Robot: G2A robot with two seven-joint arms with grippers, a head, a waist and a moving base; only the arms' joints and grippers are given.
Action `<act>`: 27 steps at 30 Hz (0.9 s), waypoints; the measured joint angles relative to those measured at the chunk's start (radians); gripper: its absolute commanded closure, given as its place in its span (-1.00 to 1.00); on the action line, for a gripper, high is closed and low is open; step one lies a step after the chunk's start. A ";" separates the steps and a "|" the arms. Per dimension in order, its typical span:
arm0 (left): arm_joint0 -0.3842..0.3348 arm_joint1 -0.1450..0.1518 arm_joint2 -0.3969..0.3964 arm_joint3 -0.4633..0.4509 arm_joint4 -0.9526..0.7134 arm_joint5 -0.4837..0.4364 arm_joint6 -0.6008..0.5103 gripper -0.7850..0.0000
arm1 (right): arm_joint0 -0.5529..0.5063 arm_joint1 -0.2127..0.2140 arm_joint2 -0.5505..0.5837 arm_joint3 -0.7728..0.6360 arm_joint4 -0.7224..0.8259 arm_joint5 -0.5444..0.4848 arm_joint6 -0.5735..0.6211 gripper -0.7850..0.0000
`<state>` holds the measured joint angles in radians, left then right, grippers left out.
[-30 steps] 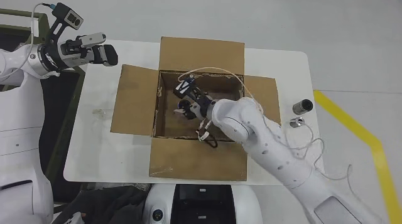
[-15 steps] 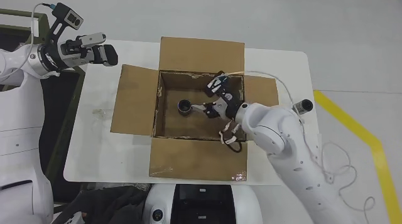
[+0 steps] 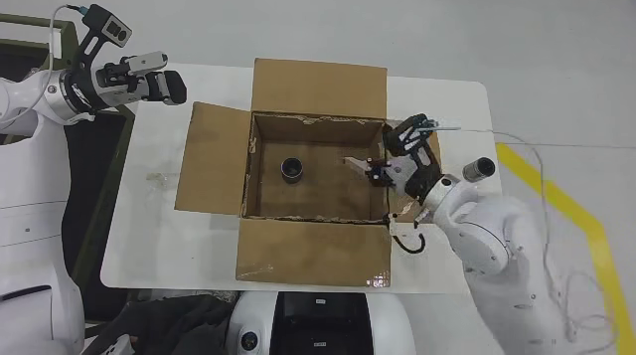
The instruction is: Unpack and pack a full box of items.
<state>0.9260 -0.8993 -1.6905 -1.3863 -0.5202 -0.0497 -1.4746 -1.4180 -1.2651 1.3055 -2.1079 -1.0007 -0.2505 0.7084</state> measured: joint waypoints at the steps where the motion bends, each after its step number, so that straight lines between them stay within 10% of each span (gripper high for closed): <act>1: 0.000 0.000 0.000 0.000 0.000 0.000 0.000 -1.00 | -0.015 0.002 0.020 -0.007 0.005 0.003 -0.009 -0.76; 27: 0.000 0.000 0.000 0.000 0.000 0.000 0.000 -1.00 | -0.315 0.036 0.416 -0.017 0.162 0.083 -0.104 -0.71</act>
<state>0.9260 -0.8993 -1.6905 -1.3863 -0.5202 -0.0497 -1.4746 -1.7332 -1.2292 1.7219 -2.1249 -0.8383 -0.1680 0.6041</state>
